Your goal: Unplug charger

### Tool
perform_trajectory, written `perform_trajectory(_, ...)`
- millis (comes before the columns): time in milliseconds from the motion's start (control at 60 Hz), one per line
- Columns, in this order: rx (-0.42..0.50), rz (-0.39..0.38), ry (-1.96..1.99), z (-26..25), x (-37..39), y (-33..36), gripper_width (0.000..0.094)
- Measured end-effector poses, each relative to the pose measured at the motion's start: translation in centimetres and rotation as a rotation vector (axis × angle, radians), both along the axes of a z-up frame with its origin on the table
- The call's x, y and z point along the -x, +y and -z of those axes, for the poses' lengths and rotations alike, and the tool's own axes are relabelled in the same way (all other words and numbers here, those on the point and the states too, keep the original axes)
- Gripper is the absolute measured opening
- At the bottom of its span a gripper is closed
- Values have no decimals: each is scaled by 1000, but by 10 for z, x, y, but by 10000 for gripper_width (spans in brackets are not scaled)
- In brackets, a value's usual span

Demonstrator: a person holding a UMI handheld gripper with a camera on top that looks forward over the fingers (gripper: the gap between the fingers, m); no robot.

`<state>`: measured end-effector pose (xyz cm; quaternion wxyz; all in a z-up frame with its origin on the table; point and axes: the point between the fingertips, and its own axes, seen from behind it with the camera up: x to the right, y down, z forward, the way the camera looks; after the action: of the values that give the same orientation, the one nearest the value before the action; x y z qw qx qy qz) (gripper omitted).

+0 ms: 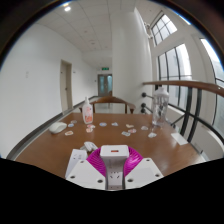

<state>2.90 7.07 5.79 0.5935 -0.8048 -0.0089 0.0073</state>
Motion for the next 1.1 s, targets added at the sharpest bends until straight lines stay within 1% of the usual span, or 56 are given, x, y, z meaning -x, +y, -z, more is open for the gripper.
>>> perform_trajectory(50,-108,16,-40,-37,-4,-4,177)
perform_trajectory(83,-162,11,-65,-61,-5,-8,178)
perform_trajectory(200,-242,8,-25,-129,-16,-26,180)
perform_trajectory(283,-259,51,-24,-156,-45,-34,187)
perform_trajectory(333,-222,71,-10,-152,-60,-35,191)
perform_trajectory(367,-188,74,5,-137,-67,-38,199)
perform_trajectory(433,-64,67,1,-96,-76,-36,215)
perform_trajectory(517,94,82,7,-32,-89,-40,240)
perform_trajectory(600,197,68,32,11,-89,-36,257)
perform_trajectory(700,264,65,36,37,-91,-36,276)
perform_trajectory(783,282,74,11,51,-95,-34,310)
perform_trajectory(833,309,79,-1,58,-97,-31,329)
perform_trajectory(883,297,80,-7,58,-96,-26,348)
perform_trajectory(950,300,63,-19,57,-94,-23,384)
perform_trajectory(967,302,58,-23,58,-93,-23,412)
perform_trajectory(983,307,54,-28,59,-93,-24,511)
perform_trajectory(1000,313,54,-33,60,-93,-24,528)
perform_trajectory(1017,315,52,-39,61,-93,-25,650)
perform_trajectory(1033,315,50,-45,61,-93,-26,627)
perform_trajectory(1100,282,69,-80,54,-101,-25,750)
